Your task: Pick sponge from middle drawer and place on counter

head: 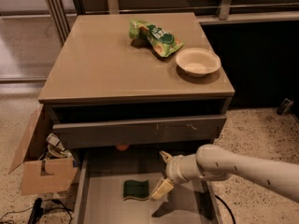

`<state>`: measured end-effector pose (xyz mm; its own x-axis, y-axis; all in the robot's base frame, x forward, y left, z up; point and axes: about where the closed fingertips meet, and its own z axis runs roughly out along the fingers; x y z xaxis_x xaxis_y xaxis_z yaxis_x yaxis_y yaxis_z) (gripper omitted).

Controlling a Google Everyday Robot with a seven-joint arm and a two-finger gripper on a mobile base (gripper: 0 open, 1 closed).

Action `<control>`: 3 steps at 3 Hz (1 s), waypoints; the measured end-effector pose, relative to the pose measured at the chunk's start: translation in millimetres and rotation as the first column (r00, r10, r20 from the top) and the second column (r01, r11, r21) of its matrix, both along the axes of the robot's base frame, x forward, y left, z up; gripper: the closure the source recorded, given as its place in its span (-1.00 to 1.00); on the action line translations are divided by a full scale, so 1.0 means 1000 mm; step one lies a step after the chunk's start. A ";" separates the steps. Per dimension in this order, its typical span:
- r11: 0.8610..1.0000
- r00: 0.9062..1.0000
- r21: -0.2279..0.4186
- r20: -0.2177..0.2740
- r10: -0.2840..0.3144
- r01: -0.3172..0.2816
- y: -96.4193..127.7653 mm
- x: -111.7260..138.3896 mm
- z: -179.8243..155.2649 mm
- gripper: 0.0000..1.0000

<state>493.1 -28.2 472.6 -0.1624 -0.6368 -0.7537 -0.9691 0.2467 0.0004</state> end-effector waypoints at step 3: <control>0.995 0.999 -0.087 -0.010 0.040 -0.040 0.025 -0.001 -0.034 -1.00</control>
Offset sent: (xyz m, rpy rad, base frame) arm 0.0022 0.0264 -0.0327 -0.1434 -0.0117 0.0331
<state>491.6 -3.4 439.1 -0.1416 -0.7062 -0.6937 -0.9782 0.2071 -0.0111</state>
